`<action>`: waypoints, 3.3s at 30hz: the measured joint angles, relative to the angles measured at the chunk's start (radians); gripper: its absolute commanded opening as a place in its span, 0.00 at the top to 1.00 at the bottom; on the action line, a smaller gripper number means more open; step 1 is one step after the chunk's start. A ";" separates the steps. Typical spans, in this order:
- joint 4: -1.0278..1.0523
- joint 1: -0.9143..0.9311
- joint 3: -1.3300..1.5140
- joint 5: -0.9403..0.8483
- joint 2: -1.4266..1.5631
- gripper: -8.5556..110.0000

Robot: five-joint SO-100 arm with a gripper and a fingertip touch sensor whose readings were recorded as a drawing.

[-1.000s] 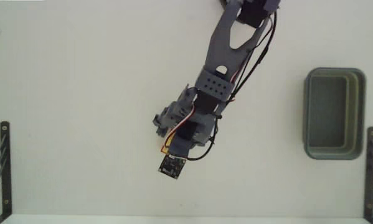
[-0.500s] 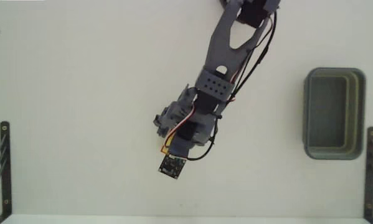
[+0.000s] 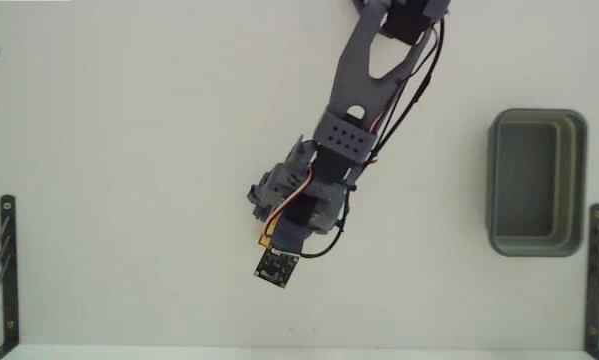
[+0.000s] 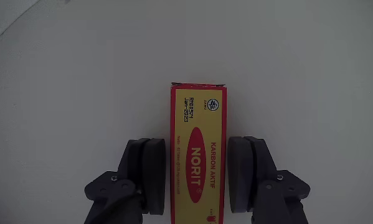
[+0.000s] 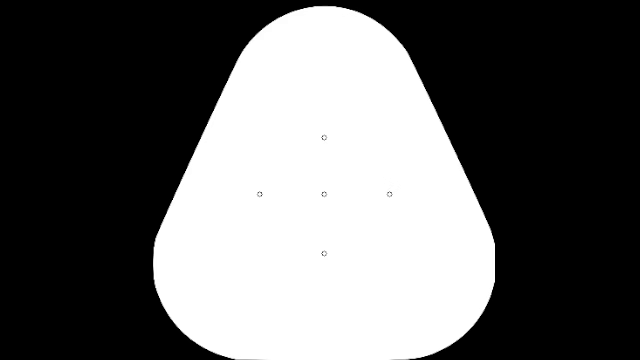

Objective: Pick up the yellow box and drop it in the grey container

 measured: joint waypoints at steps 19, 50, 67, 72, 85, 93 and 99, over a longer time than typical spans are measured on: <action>0.000 0.000 0.000 0.000 0.000 0.47; 0.000 0.000 0.000 0.000 0.000 0.54; 0.000 0.000 0.000 0.000 0.000 0.57; 0.000 0.000 0.000 0.000 0.000 0.58; 0.000 0.000 0.000 0.000 0.000 0.59; 0.000 0.000 0.000 0.000 0.000 0.59; 0.000 0.000 0.000 0.000 0.000 0.59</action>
